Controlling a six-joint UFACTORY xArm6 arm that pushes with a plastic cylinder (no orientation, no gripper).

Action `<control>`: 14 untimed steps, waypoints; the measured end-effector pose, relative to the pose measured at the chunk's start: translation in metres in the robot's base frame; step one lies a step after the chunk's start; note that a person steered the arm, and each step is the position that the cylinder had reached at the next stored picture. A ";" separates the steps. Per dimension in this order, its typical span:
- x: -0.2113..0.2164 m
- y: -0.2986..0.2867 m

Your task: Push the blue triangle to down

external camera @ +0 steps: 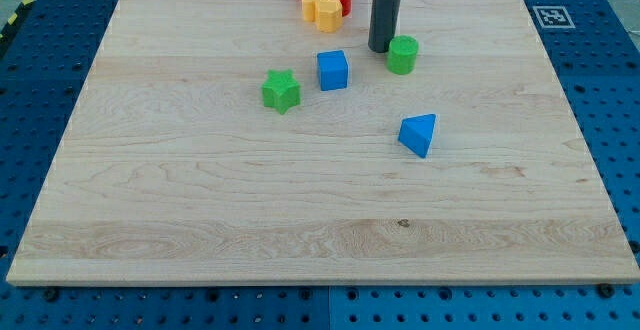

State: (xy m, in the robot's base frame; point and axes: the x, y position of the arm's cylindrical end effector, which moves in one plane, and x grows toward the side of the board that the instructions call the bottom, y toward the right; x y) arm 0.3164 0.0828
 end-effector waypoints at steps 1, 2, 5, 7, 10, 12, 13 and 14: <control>0.027 0.012; 0.068 0.026; 0.094 0.018; 0.149 0.018; 0.166 0.093; 0.169 0.127; 0.169 0.094; 0.178 0.057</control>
State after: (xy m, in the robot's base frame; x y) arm 0.4941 0.1397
